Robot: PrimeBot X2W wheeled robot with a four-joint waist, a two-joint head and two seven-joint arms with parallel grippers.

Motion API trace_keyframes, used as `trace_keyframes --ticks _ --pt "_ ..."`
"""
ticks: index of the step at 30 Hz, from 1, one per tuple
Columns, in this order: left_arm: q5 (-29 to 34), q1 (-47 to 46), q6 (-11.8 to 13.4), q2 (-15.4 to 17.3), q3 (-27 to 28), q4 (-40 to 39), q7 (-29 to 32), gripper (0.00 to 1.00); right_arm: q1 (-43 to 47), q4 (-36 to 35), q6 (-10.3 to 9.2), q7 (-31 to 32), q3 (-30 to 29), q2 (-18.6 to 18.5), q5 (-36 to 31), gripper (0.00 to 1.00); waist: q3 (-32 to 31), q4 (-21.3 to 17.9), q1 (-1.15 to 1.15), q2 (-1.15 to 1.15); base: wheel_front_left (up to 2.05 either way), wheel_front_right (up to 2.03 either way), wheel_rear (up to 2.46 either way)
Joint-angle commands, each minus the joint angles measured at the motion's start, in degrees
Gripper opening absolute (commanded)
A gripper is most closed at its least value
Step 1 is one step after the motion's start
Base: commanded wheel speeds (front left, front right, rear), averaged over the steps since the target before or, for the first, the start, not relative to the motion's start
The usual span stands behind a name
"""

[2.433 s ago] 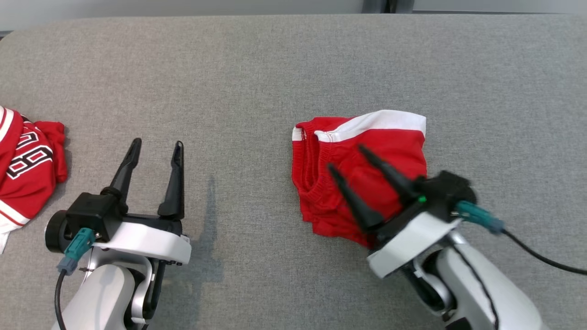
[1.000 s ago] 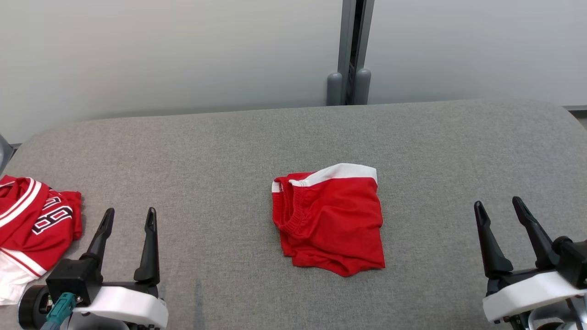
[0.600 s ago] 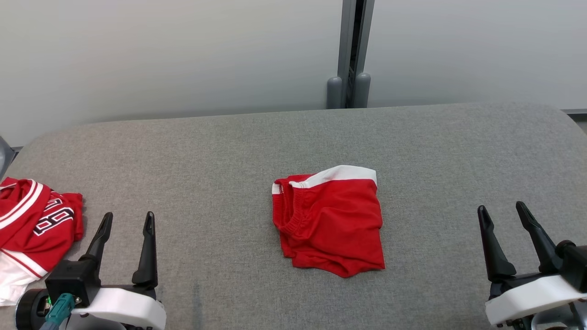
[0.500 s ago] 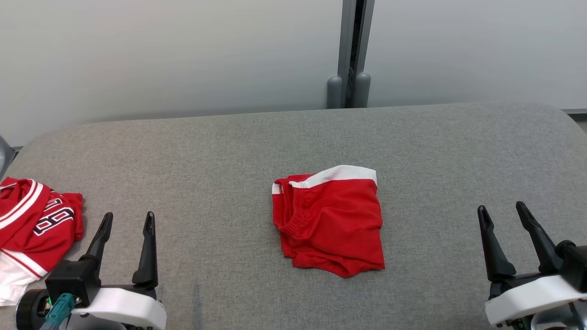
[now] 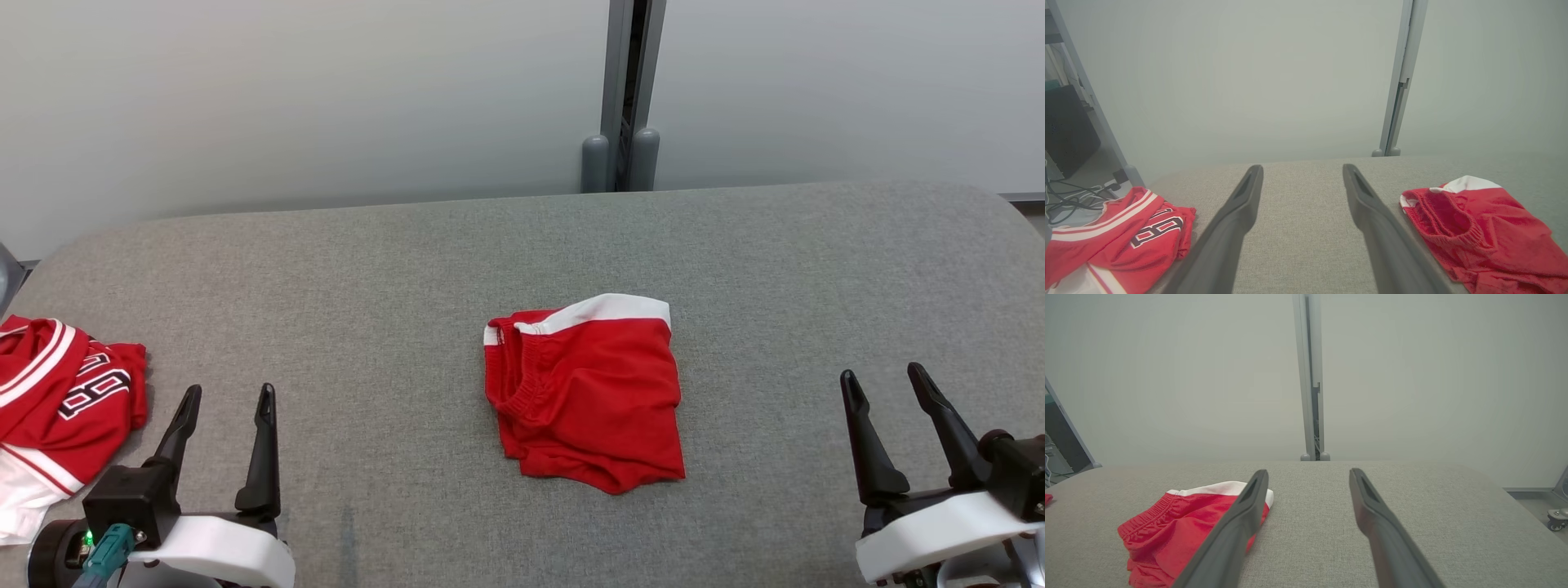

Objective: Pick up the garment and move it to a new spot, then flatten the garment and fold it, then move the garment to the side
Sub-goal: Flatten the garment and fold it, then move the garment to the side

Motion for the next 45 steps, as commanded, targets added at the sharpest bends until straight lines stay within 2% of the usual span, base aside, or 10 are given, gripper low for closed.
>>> trace_keyframes --ticks 1,17,21,29,36,37,38,40,45 --pt "-0.3 -0.3 0.3 0.3 0.2 0.1 -0.1 1.00 -0.2 0.3 0.01 0.0 0.0 -0.3 0.2 1.00 0.0 0.0 0.00 0.00 0.00 0.00 0.00" --pt "-0.1 -2.7 -0.2 0.3 0.0 0.0 -0.8 1.00 -1.8 1.4 0.01 1.0 0.8 -1.0 1.2 1.00 2.2 1.6 0.00 0.00 0.00 0.00 0.00" --pt "0.4 -4.3 -0.8 -0.2 -0.4 -0.2 -1.9 1.00 -4.0 5.6 0.00 2.2 4.7 -3.1 2.9 1.00 4.5 3.9 0.00 0.00 0.00 0.00 0.00" --pt "0.8 -8.8 -2.7 -2.6 -1.3 1.7 -4.6 1.00 -10.3 19.5 0.01 2.9 14.8 -6.0 10.1 1.00 8.7 10.4 0.00 0.00 0.00 0.00 0.00" --pt "1.1 -10.7 -4.3 -3.8 -1.3 2.9 -5.8 1.00 -14.2 26.1 0.01 2.7 18.6 -7.1 13.5 1.00 10.3 13.0 0.00 0.00 0.00 0.00 0.00" --pt "1.1 -10.9 -4.5 -4.1 -1.2 3.1 -6.0 1.00 -14.7 26.7 0.01 2.8 19.2 -7.4 13.9 0.84 10.5 13.2 0.00 0.00 0.00 0.00 0.00" --pt "1.3 -11.0 -4.7 -4.3 -1.2 3.3 -6.1 1.00 -15.2 27.1 0.01 2.6 19.6 -7.7 14.4 0.45 10.7 13.4 0.00 0.00 0.00 0.00 0.00" --pt "1.4 -11.0 -5.0 -4.5 -0.9 3.7 -6.4 1.00 -15.9 28.1 0.01 2.5 20.2 -7.9 15.3 0.00 11.0 13.5 0.00 0.00 0.00 0.00 0.00" --pt "1.9 -11.4 -5.4 -5.0 0.0 4.1 -6.6 1.00 -17.0 28.7 -0.01 1.5 20.4 -9.5 16.2 0.00 11.3 13.0 0.00 0.00 0.00 0.00 0.00"
